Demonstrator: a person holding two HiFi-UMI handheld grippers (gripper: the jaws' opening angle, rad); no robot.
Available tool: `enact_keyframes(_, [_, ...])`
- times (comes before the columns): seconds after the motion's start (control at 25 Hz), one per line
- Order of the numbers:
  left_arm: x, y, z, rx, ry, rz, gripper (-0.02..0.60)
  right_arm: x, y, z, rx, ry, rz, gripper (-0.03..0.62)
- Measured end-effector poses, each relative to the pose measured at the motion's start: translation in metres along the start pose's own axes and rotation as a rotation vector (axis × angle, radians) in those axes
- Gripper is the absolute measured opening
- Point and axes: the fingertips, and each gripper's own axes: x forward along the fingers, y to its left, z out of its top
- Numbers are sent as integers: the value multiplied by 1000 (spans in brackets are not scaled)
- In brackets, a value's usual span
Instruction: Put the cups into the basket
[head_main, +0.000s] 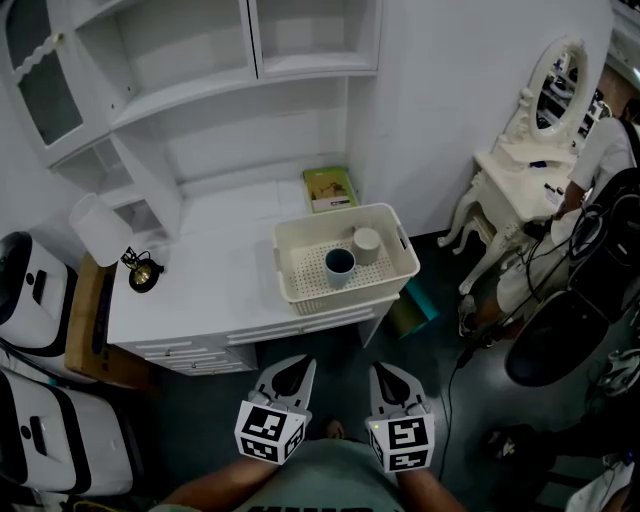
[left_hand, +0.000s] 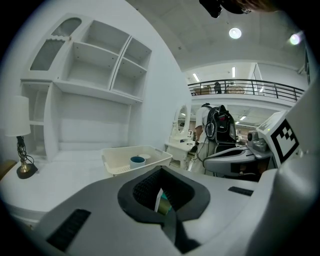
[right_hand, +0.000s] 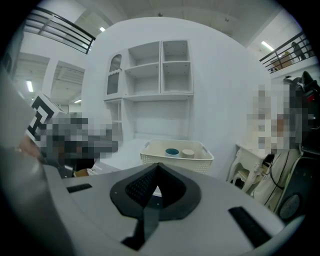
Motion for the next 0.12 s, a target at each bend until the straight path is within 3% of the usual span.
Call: enact_keyframes(0.12, [2, -1, -1, -1, -4, 2, 6, 0, -3, -2, 0, -1, -3, 12])
